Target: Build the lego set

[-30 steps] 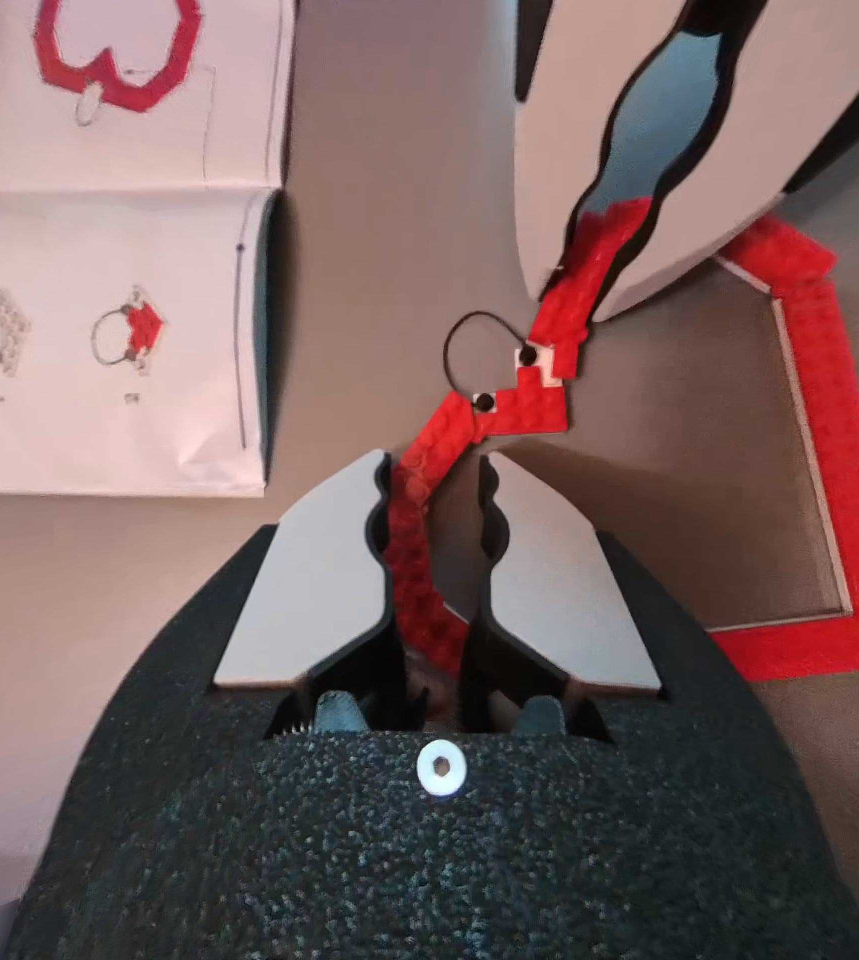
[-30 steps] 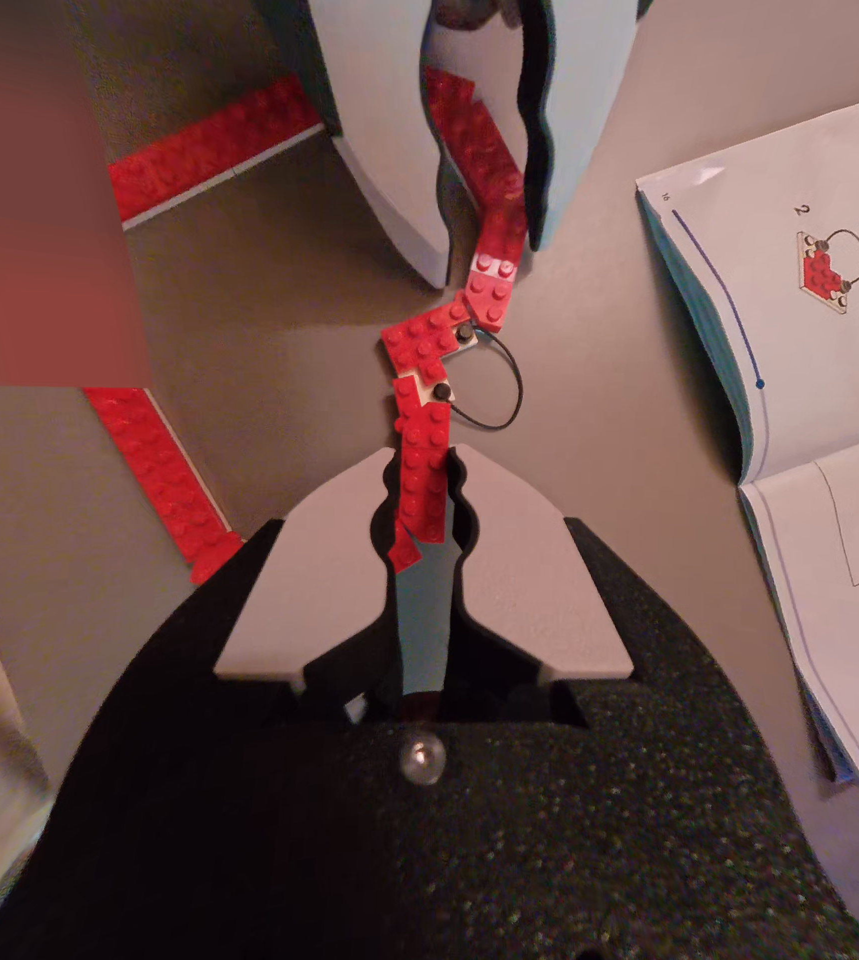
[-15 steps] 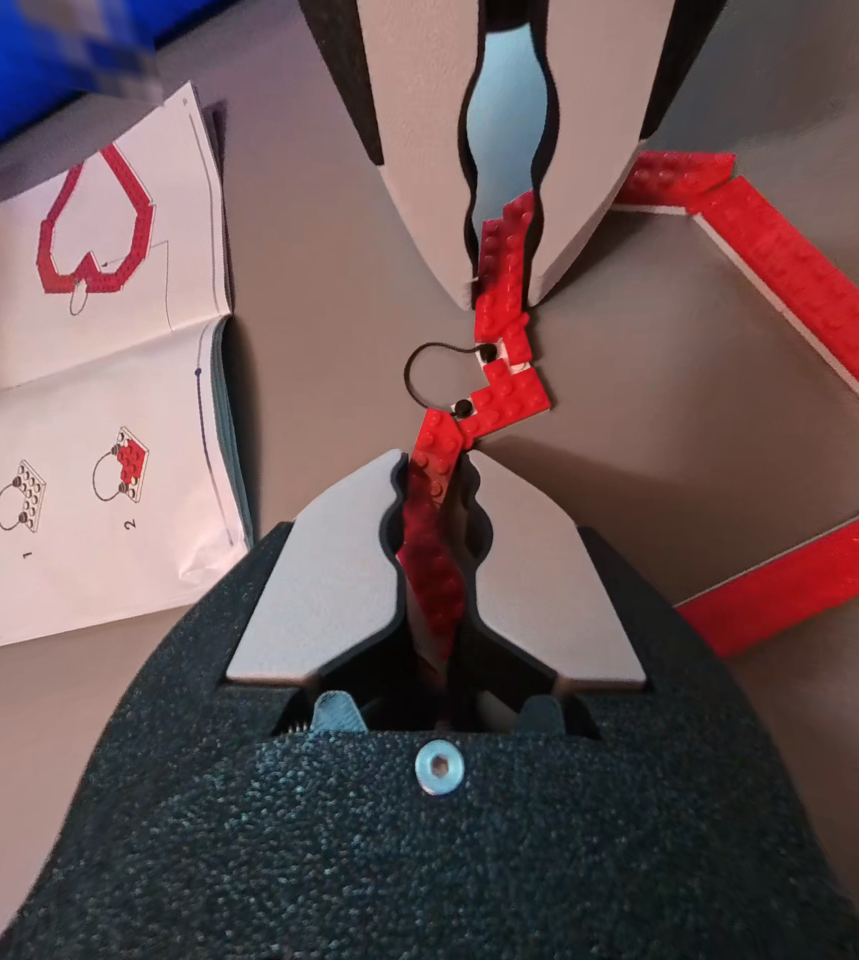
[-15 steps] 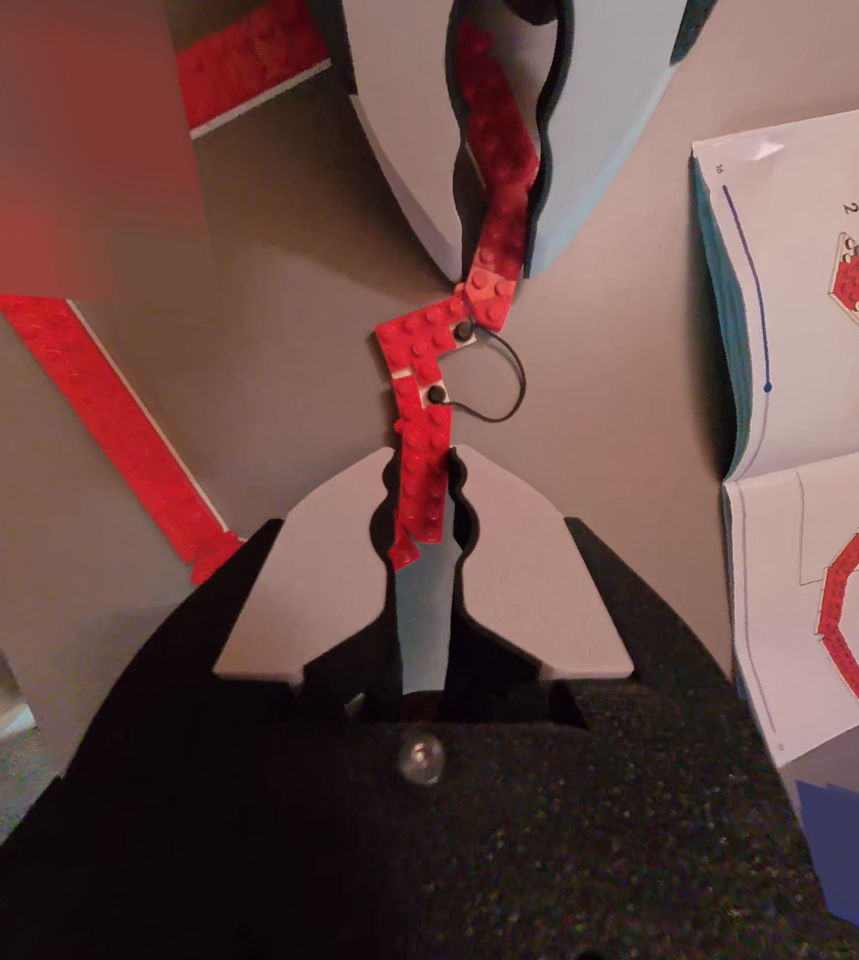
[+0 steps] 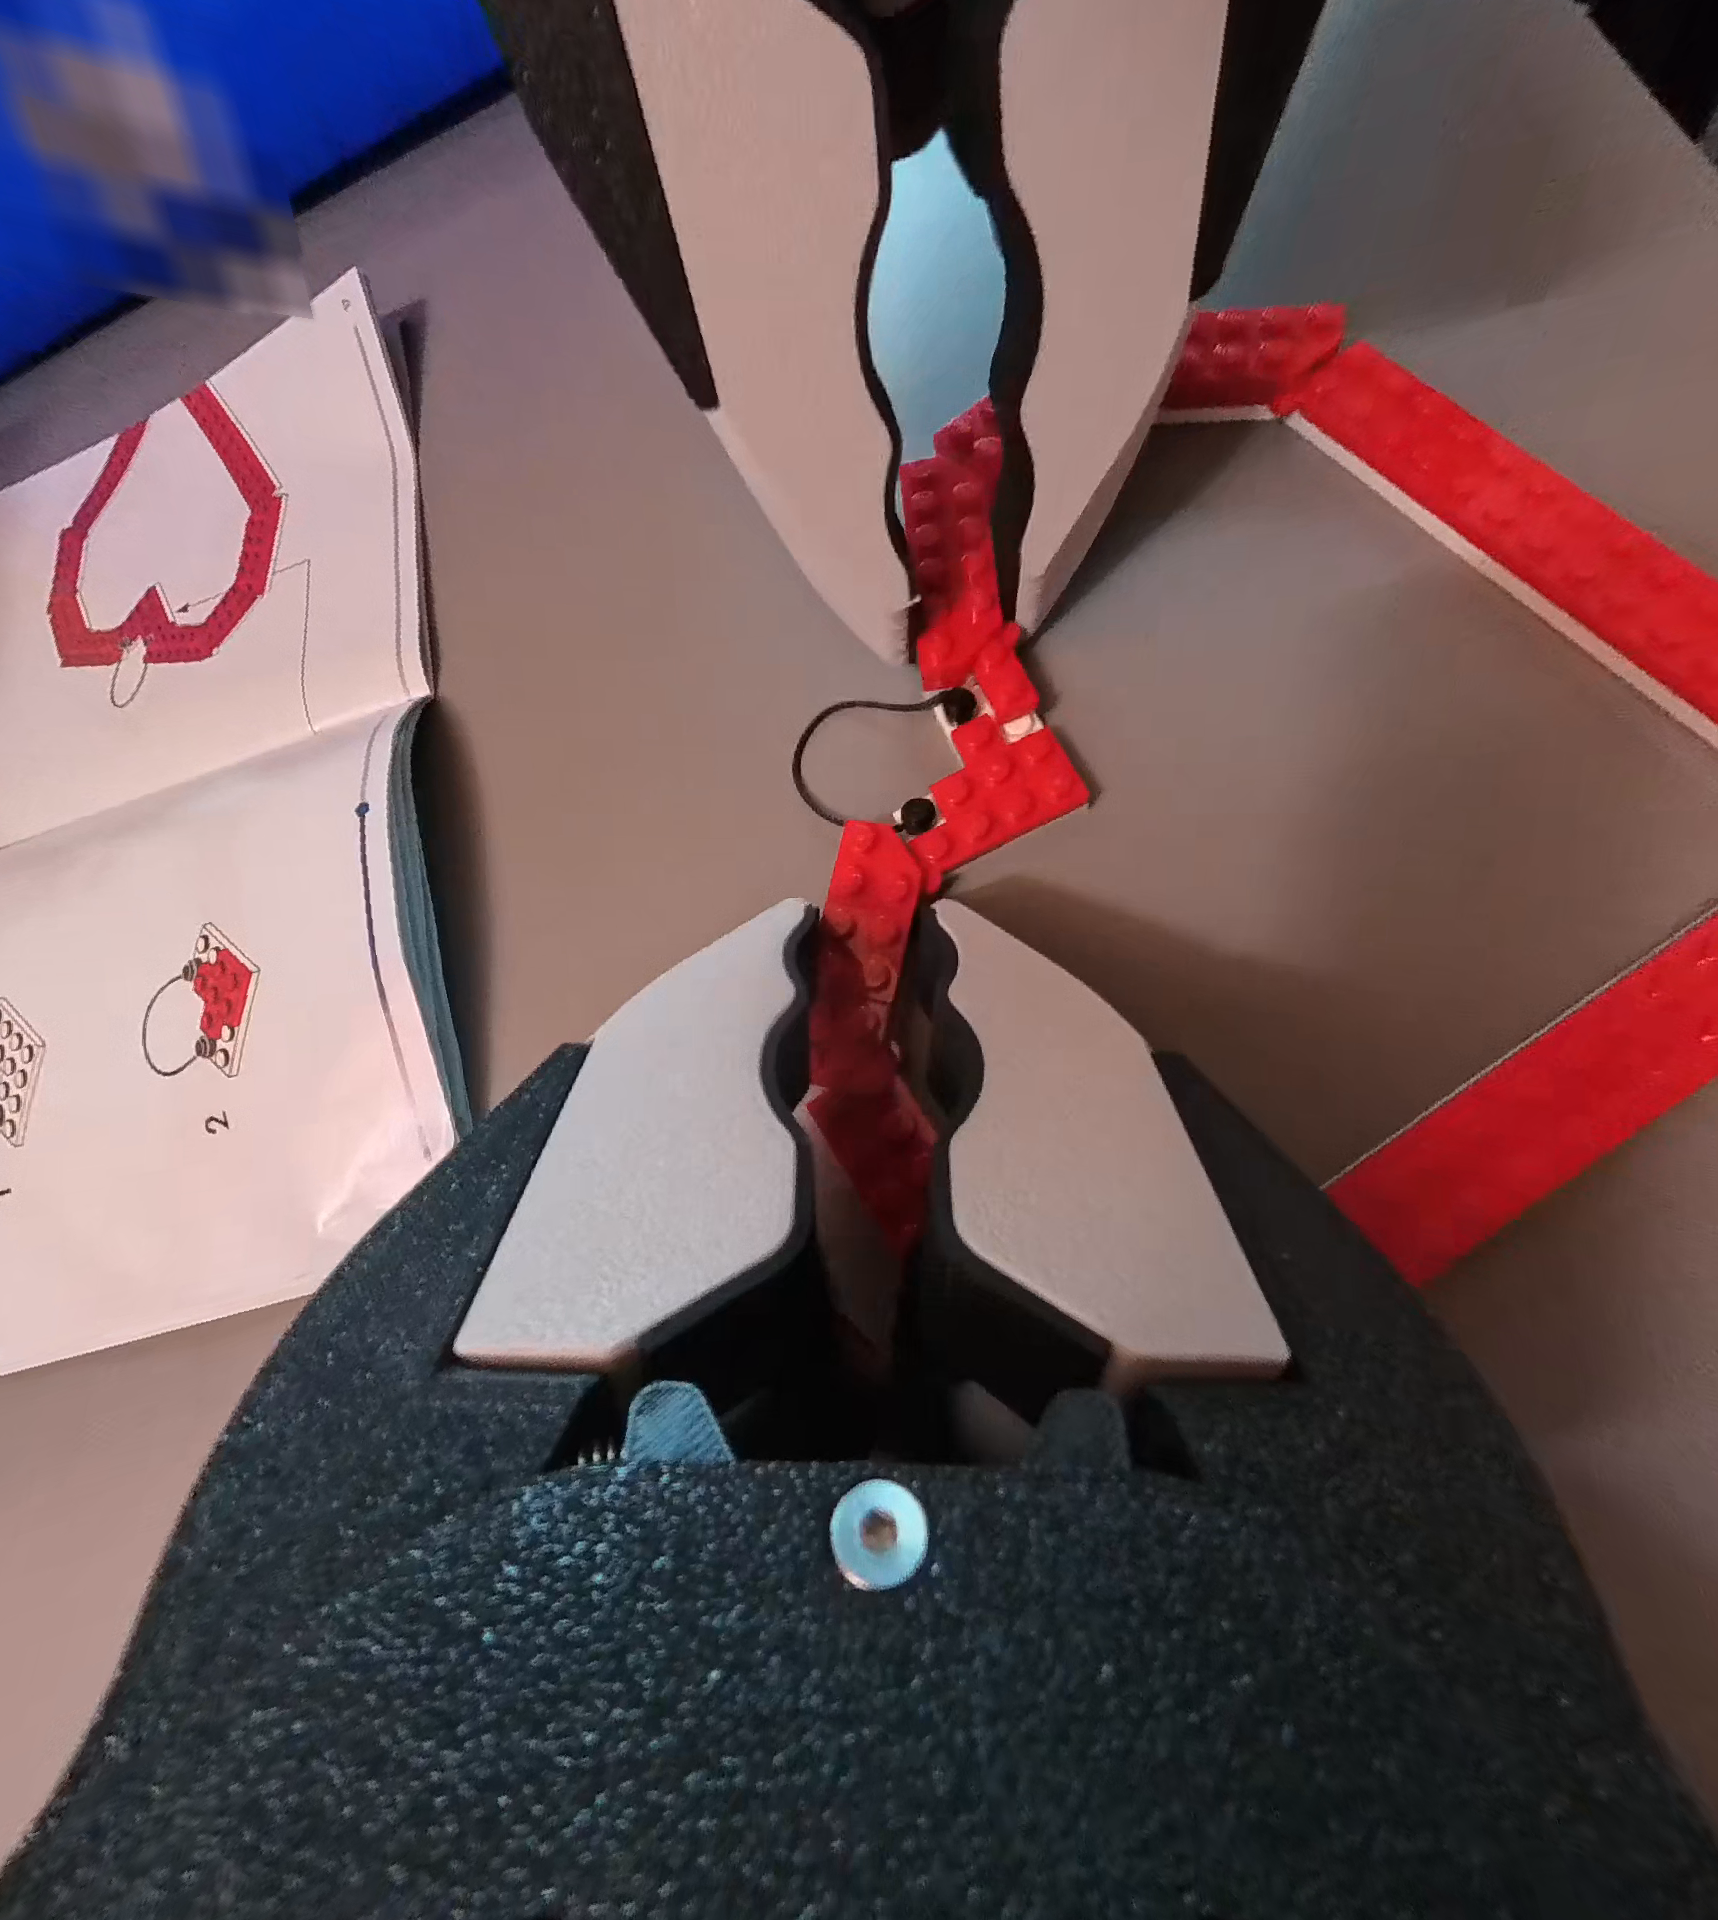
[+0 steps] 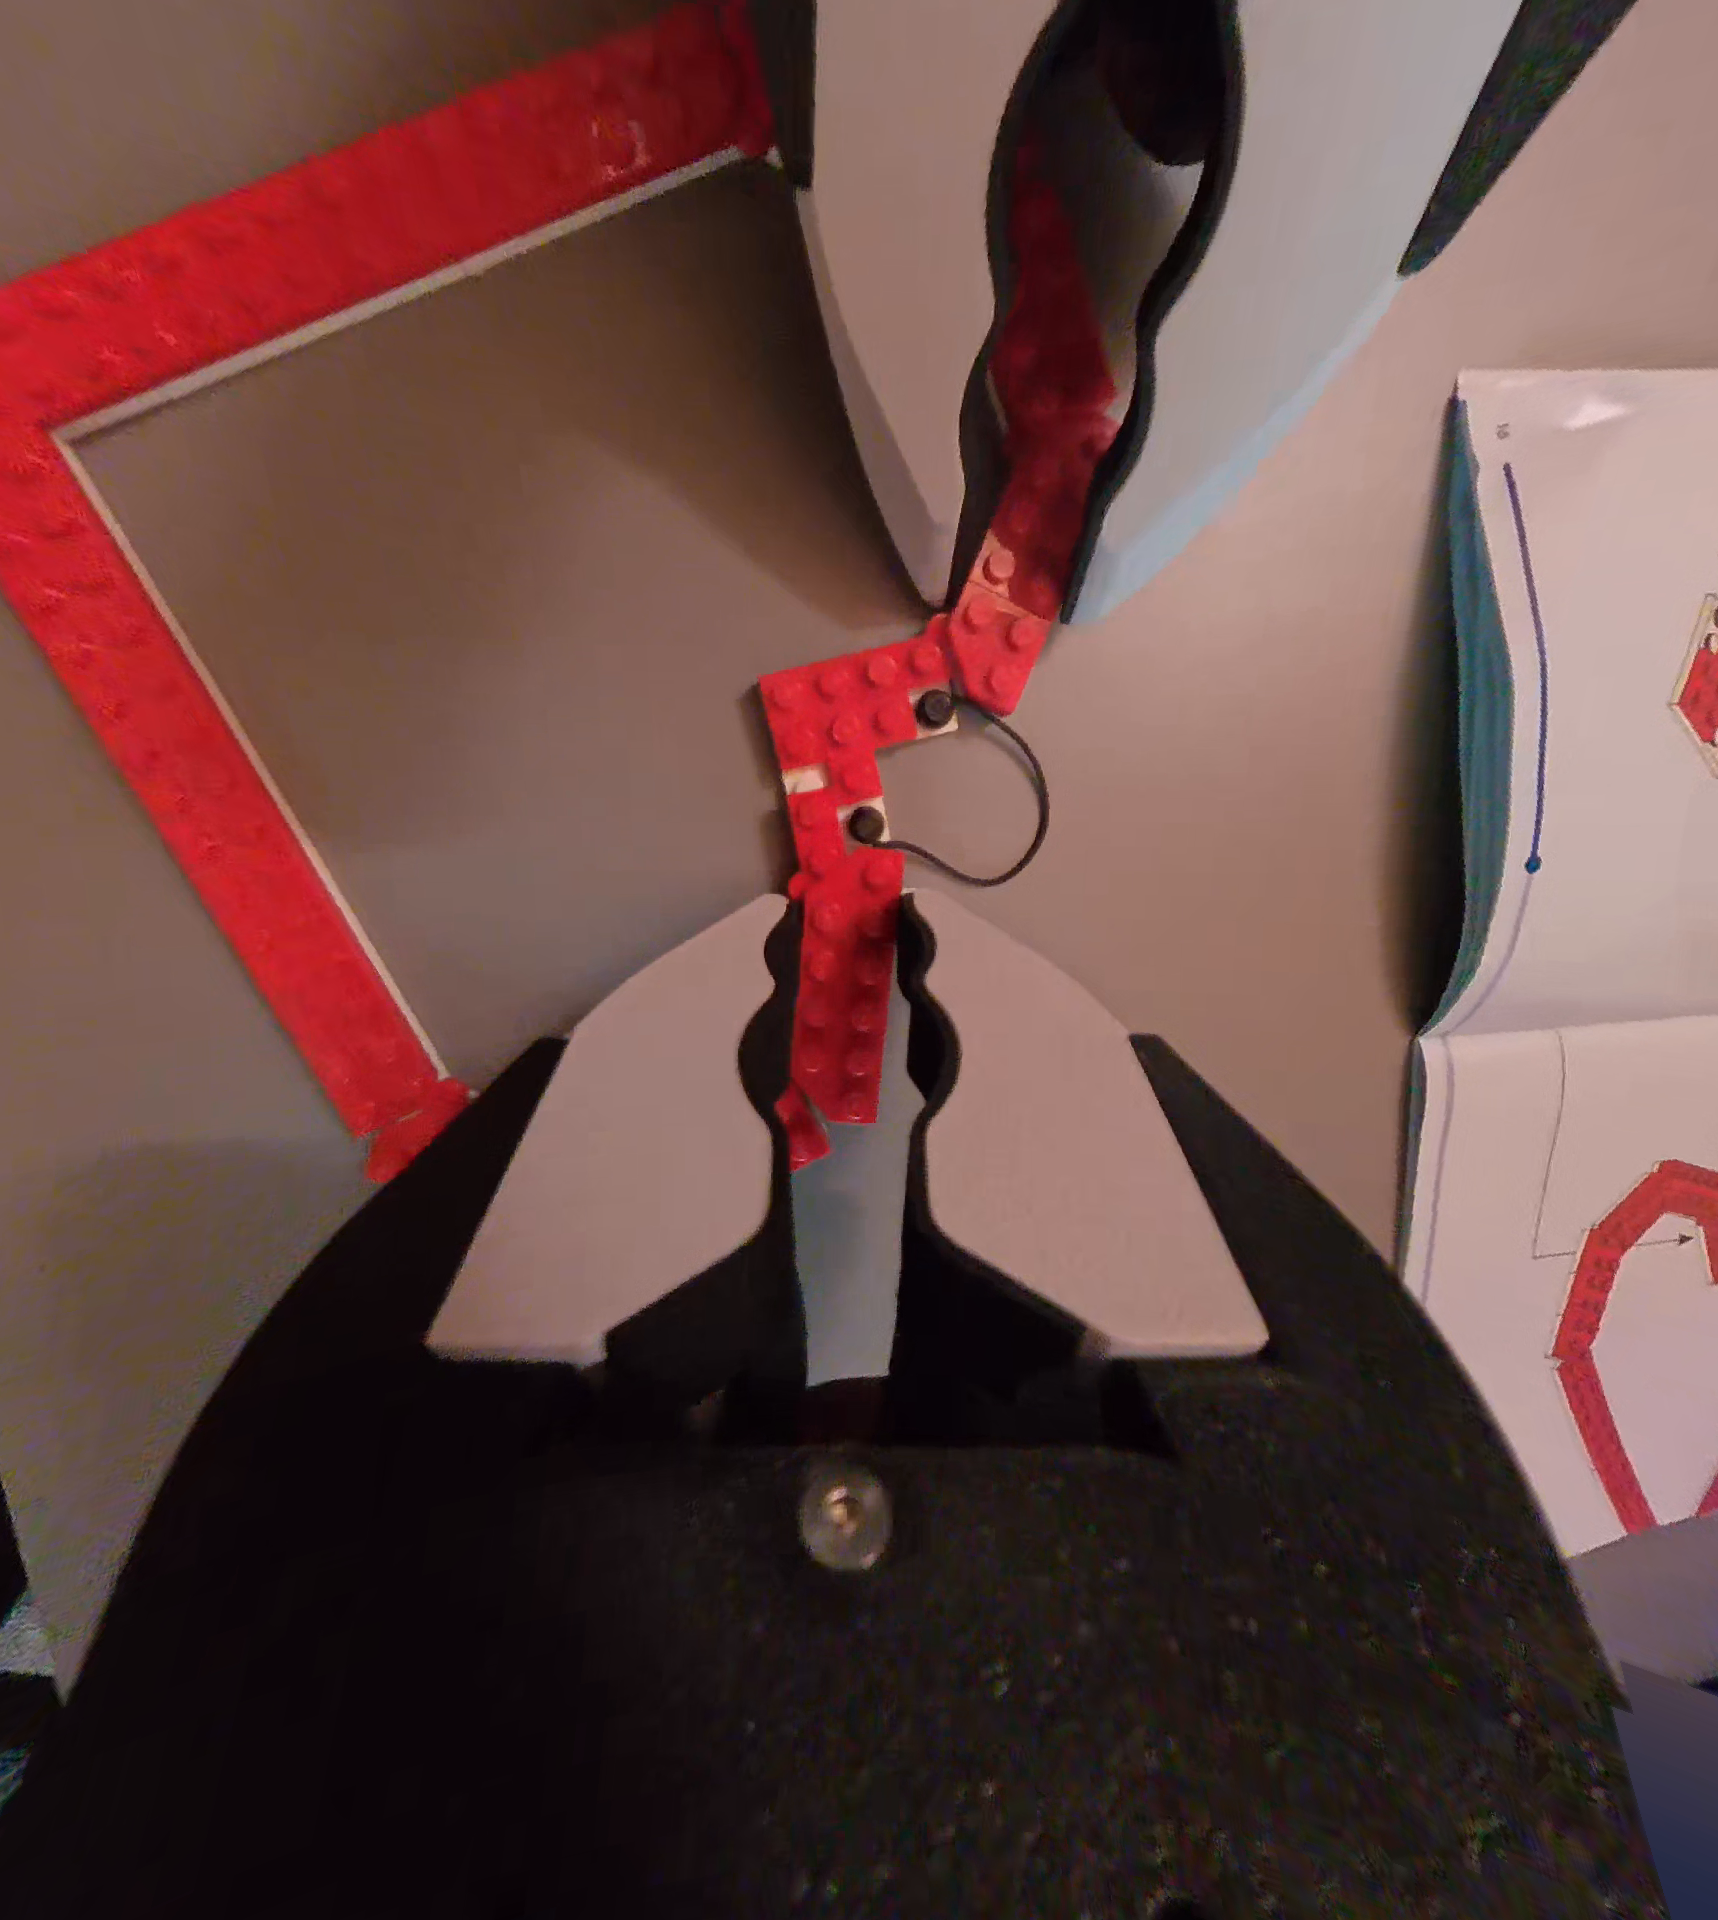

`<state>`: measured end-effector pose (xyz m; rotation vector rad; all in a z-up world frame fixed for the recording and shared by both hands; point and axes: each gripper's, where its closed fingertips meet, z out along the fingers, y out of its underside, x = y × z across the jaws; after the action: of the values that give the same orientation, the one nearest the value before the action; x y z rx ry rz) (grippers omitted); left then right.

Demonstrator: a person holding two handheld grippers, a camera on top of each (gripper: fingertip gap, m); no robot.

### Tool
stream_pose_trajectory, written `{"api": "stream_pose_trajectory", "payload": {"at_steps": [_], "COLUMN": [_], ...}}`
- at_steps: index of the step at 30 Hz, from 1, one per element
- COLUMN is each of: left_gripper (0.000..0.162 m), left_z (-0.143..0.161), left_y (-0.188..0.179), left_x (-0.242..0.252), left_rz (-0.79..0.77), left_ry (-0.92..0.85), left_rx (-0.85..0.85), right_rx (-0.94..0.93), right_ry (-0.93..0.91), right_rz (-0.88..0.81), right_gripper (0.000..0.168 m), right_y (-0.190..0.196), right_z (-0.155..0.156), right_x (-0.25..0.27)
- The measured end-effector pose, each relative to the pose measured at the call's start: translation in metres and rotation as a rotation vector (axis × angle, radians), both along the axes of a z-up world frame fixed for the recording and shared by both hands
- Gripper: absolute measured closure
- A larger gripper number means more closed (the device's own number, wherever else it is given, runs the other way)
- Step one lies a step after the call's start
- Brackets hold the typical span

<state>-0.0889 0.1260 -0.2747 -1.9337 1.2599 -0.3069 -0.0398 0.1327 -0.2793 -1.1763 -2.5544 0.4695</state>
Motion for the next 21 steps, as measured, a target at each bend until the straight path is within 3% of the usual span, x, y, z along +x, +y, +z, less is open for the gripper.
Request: {"api": "stream_pose_trajectory", "payload": {"at_steps": [4,7,10,13,17,21], "left_gripper": [0.144,0.127,0.123,0.127,0.128,0.142], "left_z": [0.001,0.008,0.031,0.040,0.031,0.029], "left_y": [0.001,-0.001,-0.005,-0.009,-0.008,-0.002], "left_x": [-0.003,-0.012,-0.002,0.014,0.031,0.033], "left_rz": [0.017,0.073,0.132,0.187,0.339,0.476], "left_ry": [0.009,0.067,-0.001,-0.020,-0.052,-0.022], "left_rx": [0.032,0.057,0.116,0.161,0.129,0.170], "right_rx": [-0.021,-0.008,-0.040,-0.050,-0.078,-0.124], "right_ry": [0.019,0.066,0.111,0.121,0.159,0.233], "right_rz": [0.015,-0.050,-0.088,-0.105,-0.104,-0.146], "right_gripper": [0.151,0.148,0.148,0.143,0.151,0.151], "right_y": [0.002,0.009,0.011,0.013,0.010,0.006], "right_z": [0.000,0.003,0.009,0.004,0.006,0.019], "right_x": [-0.001,-0.003,0.001,0.002,0.002,0.004]}}
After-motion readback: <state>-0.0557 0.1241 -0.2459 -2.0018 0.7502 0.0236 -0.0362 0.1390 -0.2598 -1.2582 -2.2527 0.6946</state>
